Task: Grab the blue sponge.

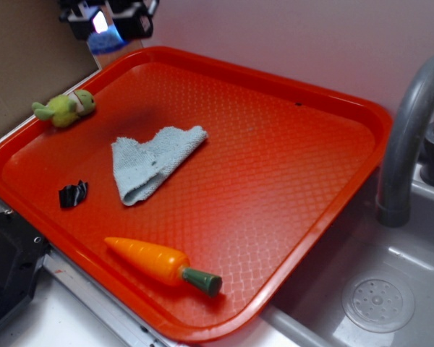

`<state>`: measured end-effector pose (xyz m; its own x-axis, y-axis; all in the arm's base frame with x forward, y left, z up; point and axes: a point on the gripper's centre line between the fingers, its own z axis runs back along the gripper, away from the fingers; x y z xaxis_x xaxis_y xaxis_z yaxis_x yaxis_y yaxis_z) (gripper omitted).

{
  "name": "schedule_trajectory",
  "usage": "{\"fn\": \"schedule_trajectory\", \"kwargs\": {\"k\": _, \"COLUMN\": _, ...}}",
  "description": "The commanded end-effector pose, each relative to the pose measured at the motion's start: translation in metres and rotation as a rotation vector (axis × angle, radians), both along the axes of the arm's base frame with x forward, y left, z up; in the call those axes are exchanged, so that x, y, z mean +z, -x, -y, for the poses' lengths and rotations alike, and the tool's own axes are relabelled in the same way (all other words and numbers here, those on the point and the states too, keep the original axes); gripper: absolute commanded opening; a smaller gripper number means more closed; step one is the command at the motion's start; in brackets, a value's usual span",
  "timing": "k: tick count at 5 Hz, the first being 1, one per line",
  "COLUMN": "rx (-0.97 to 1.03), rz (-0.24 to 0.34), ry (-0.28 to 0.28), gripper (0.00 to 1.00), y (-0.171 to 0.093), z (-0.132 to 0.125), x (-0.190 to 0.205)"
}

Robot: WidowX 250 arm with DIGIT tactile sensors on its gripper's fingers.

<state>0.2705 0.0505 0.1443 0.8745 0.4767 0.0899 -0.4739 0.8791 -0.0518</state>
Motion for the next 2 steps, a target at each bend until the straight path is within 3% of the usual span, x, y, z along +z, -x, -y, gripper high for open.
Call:
{"fn": "schedule_trajectory", "kwargs": {"k": 1, "rx": -0.211, "rz": 0.16, "ry": 0.112, "gripper": 0.0, "y": 0.0339, "z": 0.0473, "x": 0.0904}}
{"fn": "schedule_trajectory", "kwargs": {"k": 2, "rx": -0.284, "rz": 0.2, "ry": 0.117, "gripper": 0.0, "y": 0.0406, "z": 0.0515, "x": 0.0945}}
